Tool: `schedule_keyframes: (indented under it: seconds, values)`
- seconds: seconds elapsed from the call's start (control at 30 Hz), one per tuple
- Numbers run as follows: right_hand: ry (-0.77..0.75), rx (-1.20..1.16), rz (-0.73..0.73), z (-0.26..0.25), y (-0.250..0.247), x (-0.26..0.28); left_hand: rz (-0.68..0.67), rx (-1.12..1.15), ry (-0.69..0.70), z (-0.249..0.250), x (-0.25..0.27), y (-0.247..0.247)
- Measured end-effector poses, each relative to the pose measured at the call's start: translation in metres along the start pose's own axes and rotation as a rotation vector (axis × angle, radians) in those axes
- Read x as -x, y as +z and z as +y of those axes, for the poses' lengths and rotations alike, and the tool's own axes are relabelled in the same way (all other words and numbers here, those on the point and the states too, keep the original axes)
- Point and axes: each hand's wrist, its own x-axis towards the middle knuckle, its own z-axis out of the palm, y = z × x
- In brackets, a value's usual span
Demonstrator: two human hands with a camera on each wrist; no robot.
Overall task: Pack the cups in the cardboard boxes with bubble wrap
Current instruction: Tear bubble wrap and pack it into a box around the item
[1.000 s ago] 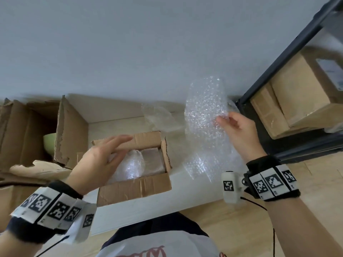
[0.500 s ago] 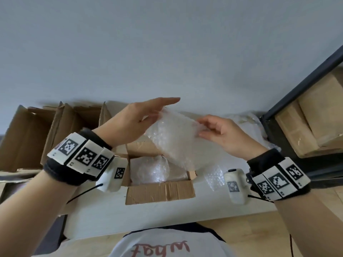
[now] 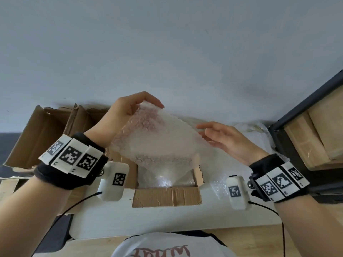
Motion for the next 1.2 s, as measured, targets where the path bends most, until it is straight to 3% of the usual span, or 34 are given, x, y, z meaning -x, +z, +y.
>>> schedule_keyframes:
  seconds: [0.1, 0.23, 0.33, 0.43, 0.53, 0.63, 0.8, 0.93, 1.1, 1.2]
  values:
    - [0.007, 0.049, -0.015, 0.004, 0.012, -0.008, 0.030, -0.038, 0.032, 0.001, 0.002, 0.002]
    - [-0.056, 0.138, 0.080, 0.008, 0.021, -0.023, 0.035, -0.109, 0.046, 0.002, 0.005, -0.002]
    - [-0.040, -0.024, 0.232, 0.010, 0.015, -0.028, 0.000, -0.208, -0.006, 0.000, 0.009, -0.013]
    - [0.072, -0.226, 0.340, 0.015, 0.009, -0.030, 0.020, -0.254, -0.055, -0.003, 0.014, -0.021]
    - [0.236, -0.319, 0.173, 0.020, 0.011, -0.031, 0.042, -0.263, -0.058, -0.005, 0.018, -0.020]
    - [0.245, -0.326, 0.028, 0.024, 0.026, -0.034, 0.058, -0.258, -0.030, -0.004, 0.020, -0.017]
    - [0.243, -0.423, 0.088, 0.024, 0.046, -0.044, 0.140, -0.182, 0.020, 0.000, 0.020, -0.018]
    - [0.257, -0.447, 0.045, 0.025, 0.051, -0.046, 0.162, -0.183, 0.038, 0.004, 0.019, -0.022]
    - [0.105, -0.448, 0.115, 0.021, 0.047, -0.049, 0.112, -0.154, 0.045, 0.007, 0.019, -0.021]
    - [-0.014, -0.304, 0.057, 0.019, 0.033, -0.048, 0.047, -0.167, 0.058, 0.009, 0.020, -0.021]
